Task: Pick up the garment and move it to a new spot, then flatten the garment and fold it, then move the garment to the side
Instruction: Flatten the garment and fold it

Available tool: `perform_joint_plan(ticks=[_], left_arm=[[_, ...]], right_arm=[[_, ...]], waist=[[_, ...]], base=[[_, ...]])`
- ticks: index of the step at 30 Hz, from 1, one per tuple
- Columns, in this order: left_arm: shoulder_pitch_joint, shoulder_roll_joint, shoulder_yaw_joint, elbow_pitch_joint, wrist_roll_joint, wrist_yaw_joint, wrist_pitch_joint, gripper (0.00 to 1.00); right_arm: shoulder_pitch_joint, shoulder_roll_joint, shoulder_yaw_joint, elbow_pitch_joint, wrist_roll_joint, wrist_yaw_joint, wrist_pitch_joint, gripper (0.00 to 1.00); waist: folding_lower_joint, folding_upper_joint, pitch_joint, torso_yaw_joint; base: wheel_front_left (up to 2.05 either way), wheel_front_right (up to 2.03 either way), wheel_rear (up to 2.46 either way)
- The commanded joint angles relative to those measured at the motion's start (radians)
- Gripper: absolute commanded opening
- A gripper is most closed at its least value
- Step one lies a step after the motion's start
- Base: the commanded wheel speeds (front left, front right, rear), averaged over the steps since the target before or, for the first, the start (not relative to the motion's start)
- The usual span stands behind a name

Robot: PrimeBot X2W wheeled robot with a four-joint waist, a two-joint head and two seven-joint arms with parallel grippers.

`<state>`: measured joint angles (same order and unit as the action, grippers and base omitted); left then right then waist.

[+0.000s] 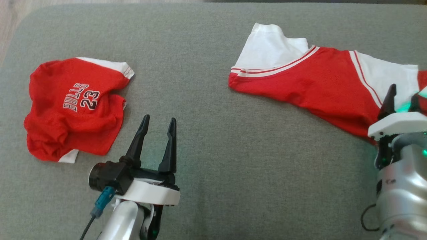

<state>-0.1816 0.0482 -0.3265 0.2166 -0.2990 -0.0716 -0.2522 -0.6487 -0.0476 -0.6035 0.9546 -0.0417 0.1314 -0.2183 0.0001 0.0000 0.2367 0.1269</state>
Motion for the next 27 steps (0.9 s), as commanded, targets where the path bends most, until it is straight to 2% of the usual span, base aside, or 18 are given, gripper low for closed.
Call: perform_joint_plan(ticks=[1, 9, 10, 11, 14, 20, 23, 27], left_arm=[[-0.036, 0.002, 0.023, -0.028, 0.001, -0.004, -0.01, 1.0], [-0.048, 0.002, 0.024, -0.015, 0.0, -0.009, -0.01, 1.0], [-0.049, 0.002, 0.024, -0.014, 0.0, -0.009, -0.01, 1.0], [-0.049, 0.002, 0.023, -0.014, 0.0, -0.008, -0.01, 1.0], [-0.05, 0.002, 0.022, -0.014, 0.001, -0.005, -0.01, 1.0], [-0.052, 0.002, 0.022, -0.008, -0.001, -0.008, -0.01, 1.0], [-0.049, 0.002, 0.021, -0.004, -0.004, -0.008, -0.01, 1.0], [-0.038, 0.002, 0.024, -0.001, -0.006, -0.004, -0.01, 1.0]], right_arm=[[-0.041, -0.003, -0.001, -0.013, -0.026, -0.001, -0.003, 1.0], [-0.109, -0.003, -0.133, 0.1, -0.134, -0.001, -0.03, 1.0], [-0.117, -0.003, -0.134, 0.116, -0.135, -0.001, -0.033, 0.48], [-0.128, -0.003, -0.129, 0.13, -0.134, -0.001, -0.036, 0.0], [-0.151, -0.003, -0.104, 0.151, -0.125, -0.001, -0.042, 0.0], [-0.168, -0.003, 0.019, 0.07, -0.033, -0.001, -0.043, 0.0], [-0.148, -0.003, 0.187, -0.01, 0.093, -0.001, -0.043, 0.0], [-0.052, -0.003, 0.486, -0.191, 0.301, -0.001, -0.043, 0.0]], waist=[[-0.0001, 0.0, 0.008, 0.004], [-0.0001, 0.0, 0.018, 0.004], [-0.0001, 0.0, 0.017, 0.002], [-0.0001, 0.0, 0.016, 0.001], [-0.0001, 0.0, 0.013, -0.007], [-0.0001, 0.0, 0.001, -0.013], [-0.0001, 0.0, -0.015, -0.015], [-0.0001, 0.0, -0.048, -0.017]], base=[[0.0, 0.0, 0.0], [0.0, 0.0, 0.0], [0.0, 0.0, 0.0], [0.0, 0.0, 0.0], [0.0, 0.0, 0.0], [0.0, 0.0, 0.0], [0.0, 0.0, 0.0], [0.0, 0.0, 0.0]])
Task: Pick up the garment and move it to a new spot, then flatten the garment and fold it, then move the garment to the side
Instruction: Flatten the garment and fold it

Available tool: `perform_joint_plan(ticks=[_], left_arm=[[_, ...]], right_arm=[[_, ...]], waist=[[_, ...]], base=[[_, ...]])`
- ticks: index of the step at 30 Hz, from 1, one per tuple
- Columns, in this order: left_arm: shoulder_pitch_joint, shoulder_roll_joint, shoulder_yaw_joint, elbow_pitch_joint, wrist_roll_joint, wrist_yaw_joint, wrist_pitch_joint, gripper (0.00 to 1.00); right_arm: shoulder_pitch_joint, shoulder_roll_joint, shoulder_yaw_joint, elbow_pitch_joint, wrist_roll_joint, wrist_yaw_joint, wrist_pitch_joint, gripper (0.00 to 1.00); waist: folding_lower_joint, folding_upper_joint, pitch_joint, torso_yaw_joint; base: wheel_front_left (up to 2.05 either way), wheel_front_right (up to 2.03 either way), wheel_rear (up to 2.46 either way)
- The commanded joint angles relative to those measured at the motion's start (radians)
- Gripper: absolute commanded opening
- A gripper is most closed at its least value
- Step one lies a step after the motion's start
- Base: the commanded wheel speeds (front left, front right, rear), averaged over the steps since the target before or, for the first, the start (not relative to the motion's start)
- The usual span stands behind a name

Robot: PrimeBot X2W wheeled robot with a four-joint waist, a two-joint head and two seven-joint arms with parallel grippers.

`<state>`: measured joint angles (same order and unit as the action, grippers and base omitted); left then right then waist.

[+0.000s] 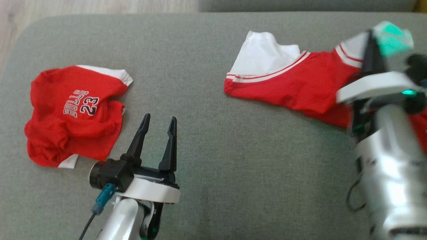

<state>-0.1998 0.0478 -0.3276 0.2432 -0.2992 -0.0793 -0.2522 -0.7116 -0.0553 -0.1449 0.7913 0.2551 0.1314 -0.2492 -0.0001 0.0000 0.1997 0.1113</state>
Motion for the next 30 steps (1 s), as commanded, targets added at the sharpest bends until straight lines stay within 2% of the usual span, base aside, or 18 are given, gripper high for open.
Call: perform_joint_plan(ticks=[1, 5, 8, 17, 23, 24, 25, 26, 30], left_arm=[[-0.016, 0.002, 0.027, -0.027, -0.005, 0.004, -0.01, 1.0], [-0.002, 0.002, 0.031, -0.027, -0.005, 0.006, -0.01, 1.0], [0.011, 0.002, 0.029, -0.031, -0.007, 0.01, -0.01, 1.0], [0.047, 0.002, 0.026, -0.032, -0.015, 0.02, -0.01, 1.0], [0.059, 0.002, 0.026, -0.033, -0.014, 0.026, -0.01, 1.0], [0.062, 0.002, 0.027, -0.033, -0.014, 0.028, -0.01, 1.0], [0.064, 0.002, 0.029, -0.033, -0.013, 0.029, -0.01, 1.0], [0.066, 0.002, 0.031, -0.034, -0.013, 0.029, -0.01, 1.0], [0.072, 0.002, 0.036, -0.033, -0.009, 0.029, -0.01, 1.0]], right_arm=[[0.044, 0.005, 0.103, -0.083, 0.046, -0.001, -0.012, 0.0], [0.16, 0.005, 0.353, -0.272, 0.142, -0.001, -0.012, 0.0], [0.215, 0.005, 0.51, -0.335, 0.163, -0.001, -0.012, 0.0], [0.268, 0.005, 0.863, -0.282, 0.158, -0.001, 0.069, 0.0], [0.273, 0.005, 1.008, -0.23, 0.206, -0.001, 0.095, 0.0], [0.272, 0.005, 1.029, -0.223, 0.215, -0.001, 0.099, 0.22], [0.27, 0.005, 1.052, -0.217, 0.222, -0.001, 0.104, 0.75], [0.267, 0.005, 1.074, -0.212, 0.232, -0.001, 0.109, 1.0], [0.245, 0.005, 1.194, -0.192, 0.244, -0.001, 0.127, 1.0]], waist=[[0.0001, 0.0, -0.021, -0.001], [0.0001, 0.0, -0.058, 0.004], [0.0001, 0.0, -0.083, 0.019], [0.0001, 0.0, -0.122, 0.075], [0.0001, 0.0, -0.137, 0.091], [0.0001, 0.0, -0.139, 0.09], [0.0001, 0.0, -0.141, 0.088], [0.0001, 0.0, -0.141, 0.085], [0.0001, 0.0, -0.148, 0.065]], base=[[0.0, 0.0, 0.0], [0.0, 0.0, 0.0], [0.0, 0.0, 0.0], [0.0, 0.0, 0.0], [0.0, 0.0, 0.0], [0.0, 0.0, 0.0], [0.0, 0.0, 0.0], [0.0, 0.0, 0.0], [0.0, 0.0, 0.0]])
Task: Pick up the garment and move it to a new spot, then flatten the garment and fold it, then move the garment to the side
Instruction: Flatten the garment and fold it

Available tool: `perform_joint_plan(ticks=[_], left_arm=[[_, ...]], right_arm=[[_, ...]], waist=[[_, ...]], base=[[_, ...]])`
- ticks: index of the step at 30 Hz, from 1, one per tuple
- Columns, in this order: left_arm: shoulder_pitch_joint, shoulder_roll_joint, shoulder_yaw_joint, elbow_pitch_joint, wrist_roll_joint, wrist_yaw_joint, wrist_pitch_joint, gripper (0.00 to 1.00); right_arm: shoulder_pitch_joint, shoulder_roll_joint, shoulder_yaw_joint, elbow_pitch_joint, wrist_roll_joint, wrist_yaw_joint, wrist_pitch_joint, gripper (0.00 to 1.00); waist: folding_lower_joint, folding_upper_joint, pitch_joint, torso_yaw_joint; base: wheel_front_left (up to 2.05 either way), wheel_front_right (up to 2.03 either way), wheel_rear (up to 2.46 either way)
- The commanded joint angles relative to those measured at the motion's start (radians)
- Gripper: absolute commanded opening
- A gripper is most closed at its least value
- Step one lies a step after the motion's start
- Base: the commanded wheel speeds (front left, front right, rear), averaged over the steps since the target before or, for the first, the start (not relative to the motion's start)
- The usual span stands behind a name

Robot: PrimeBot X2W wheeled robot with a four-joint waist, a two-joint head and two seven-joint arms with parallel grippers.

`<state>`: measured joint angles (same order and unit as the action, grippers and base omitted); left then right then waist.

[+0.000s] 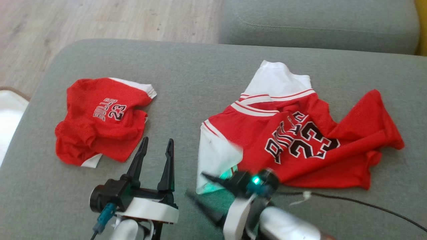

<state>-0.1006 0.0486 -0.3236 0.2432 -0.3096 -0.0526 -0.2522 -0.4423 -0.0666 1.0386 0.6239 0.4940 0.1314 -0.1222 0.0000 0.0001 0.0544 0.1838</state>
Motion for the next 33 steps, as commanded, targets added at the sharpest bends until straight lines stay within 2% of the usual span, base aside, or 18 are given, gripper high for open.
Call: perform_joint_plan(ticks=[1, 5, 9, 12, 17, 21, 25, 28, 33], left_arm=[[-0.026, 0.002, 0.034, -0.033, 0.002, 0.002, -0.01, 1.0], [-0.024, 0.002, 0.039, -0.034, 0.005, 0.002, -0.01, 1.0], [-0.02, 0.002, 0.044, -0.036, 0.006, 0.003, -0.01, 1.0], [-0.014, 0.002, 0.052, -0.041, 0.007, 0.005, -0.01, 1.0], [-0.006, 0.002, 0.065, -0.055, 0.005, 0.007, -0.01, 1.0], [-0.005, 0.002, 0.067, -0.063, 0.004, 0.006, -0.01, 1.0], [-0.002, 0.002, 0.066, -0.064, 0.004, 0.003, -0.01, 1.0], [0.0, 0.002, 0.066, -0.059, 0.004, 0.0, -0.01, 1.0], [-0.019, 0.002, 0.067, -0.035, 0.024, -0.011, -0.01, 1.0]], right_arm=[[-0.03, 0.016, 0.04, -0.019, 0.011, -0.001, 0.003, 1.0], [-0.051, 0.002, 0.131, -0.01, 0.042, -0.001, -0.015, 1.0], [-0.059, -0.017, 0.112, 0.004, 0.07, -0.001, -0.054, 1.0], [-0.057, -0.033, 0.044, 0.018, 0.084, -0.001, -0.092, 1.0], [-0.032, -0.067, -0.21, 0.038, 0.046, -0.001, -0.134, 1.0], [0.046, -0.07, -0.517, -0.026, -0.061, -0.001, -0.139, 1.0], [0.194, -0.027, -0.81, -0.131, -0.218, -0.001, -0.139, 1.0], [0.278, 0.004, -0.921, -0.191, -0.291, -0.001, -0.139, 1.0], [0.317, 0.016, -0.965, -0.26, -0.287, -0.001, -0.139, 1.0]], waist=[[0.0, -0.0001, -0.004, -0.013], [0.0, -0.0001, -0.012, -0.04], [0.0, -0.0001, -0.019, -0.063], [0.0, -0.0001, -0.022, -0.092], [0.0, -0.0001, -0.017, -0.137], [0.0, -0.0001, -0.012, -0.163], [0.0, -0.0001, -0.009, -0.177], [0.0, -0.0001, -0.005, -0.186], [0.0, -0.0001, 0.021, -0.193]], base=[[0.0, 0.0, 0.0], [0.0, 0.0, 0.0], [0.0, 0.0, 0.0], [0.0, 0.0, 0.0], [0.0, 0.0, 0.0], [0.0, 0.0, 0.0], [0.0, 0.0, 0.0], [0.0, 0.0, 0.0], [0.0, 0.0, 0.0]])
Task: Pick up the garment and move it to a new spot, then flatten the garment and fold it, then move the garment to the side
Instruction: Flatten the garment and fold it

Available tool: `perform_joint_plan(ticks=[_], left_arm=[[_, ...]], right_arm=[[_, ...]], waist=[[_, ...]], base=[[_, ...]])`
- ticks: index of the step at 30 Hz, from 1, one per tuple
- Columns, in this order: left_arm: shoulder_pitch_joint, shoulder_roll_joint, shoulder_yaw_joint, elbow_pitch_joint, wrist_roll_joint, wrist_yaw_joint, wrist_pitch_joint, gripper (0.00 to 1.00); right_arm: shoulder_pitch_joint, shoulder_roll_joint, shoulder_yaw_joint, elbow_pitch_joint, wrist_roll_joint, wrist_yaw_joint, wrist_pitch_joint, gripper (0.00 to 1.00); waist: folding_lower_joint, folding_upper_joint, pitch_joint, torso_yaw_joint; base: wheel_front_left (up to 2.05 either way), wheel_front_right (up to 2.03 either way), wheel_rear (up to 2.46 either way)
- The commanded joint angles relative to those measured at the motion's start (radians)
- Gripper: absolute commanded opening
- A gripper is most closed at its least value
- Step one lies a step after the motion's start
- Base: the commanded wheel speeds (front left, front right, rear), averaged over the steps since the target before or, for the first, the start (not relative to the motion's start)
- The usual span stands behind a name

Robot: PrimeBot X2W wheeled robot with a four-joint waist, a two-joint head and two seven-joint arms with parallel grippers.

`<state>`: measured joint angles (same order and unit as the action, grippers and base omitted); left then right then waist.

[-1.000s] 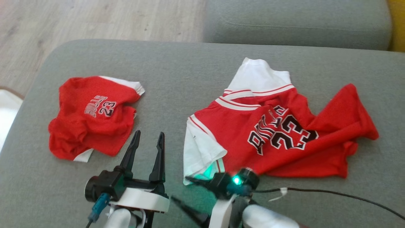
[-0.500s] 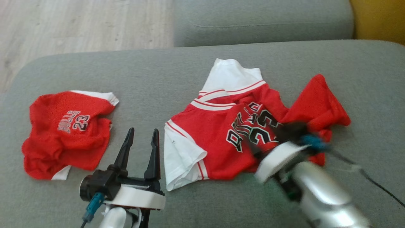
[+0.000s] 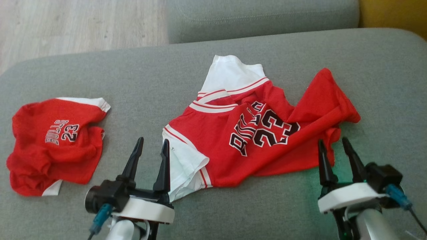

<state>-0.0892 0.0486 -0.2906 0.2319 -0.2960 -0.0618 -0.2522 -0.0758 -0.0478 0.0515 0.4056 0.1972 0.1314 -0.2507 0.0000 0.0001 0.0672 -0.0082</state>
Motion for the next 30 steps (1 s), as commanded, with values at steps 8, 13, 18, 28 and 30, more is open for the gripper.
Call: perform_joint_plan(ticks=[8, 13, 18, 28, 30], left_arm=[[-0.093, 0.048, -0.045, 0.093, 0.1, -0.024, 0.027, 1.0], [-0.134, 0.057, -0.093, 0.176, 0.125, -0.034, 0.087, 1.0], [-0.16, 0.06, -0.11, 0.22, 0.142, -0.027, 0.11, 1.0], [-0.214, 0.054, -0.158, 0.287, 0.158, -0.032, 0.107, 1.0], [-0.216, 0.053, -0.167, 0.288, 0.158, -0.035, 0.103, 1.0]], right_arm=[[-0.067, -0.003, 0.024, -0.068, 0.042, -0.001, -0.011, 1.0], [-0.075, -0.003, 0.022, -0.06, 0.052, -0.001, -0.011, 1.0], [-0.082, -0.003, 0.028, -0.059, 0.06, -0.001, -0.011, 1.0], [-0.096, -0.002, 0.04, -0.051, 0.082, -0.001, -0.011, 1.0], [-0.098, -0.002, 0.04, -0.05, 0.085, -0.001, -0.011, 1.0]], waist=[[0.0, -0.0001, 0.049, -0.006], [0.0, -0.0001, 0.07, -0.009], [0.0, -0.0001, 0.08, -0.015], [0.0, -0.0001, 0.103, -0.04], [0.0, -0.0001, 0.107, -0.045]], base=[[0.0, 0.0, 0.0], [0.0, 0.0, 0.0], [0.0, 0.0, 0.0], [0.0, 0.0, 0.0], [0.0, 0.0, 0.0]])
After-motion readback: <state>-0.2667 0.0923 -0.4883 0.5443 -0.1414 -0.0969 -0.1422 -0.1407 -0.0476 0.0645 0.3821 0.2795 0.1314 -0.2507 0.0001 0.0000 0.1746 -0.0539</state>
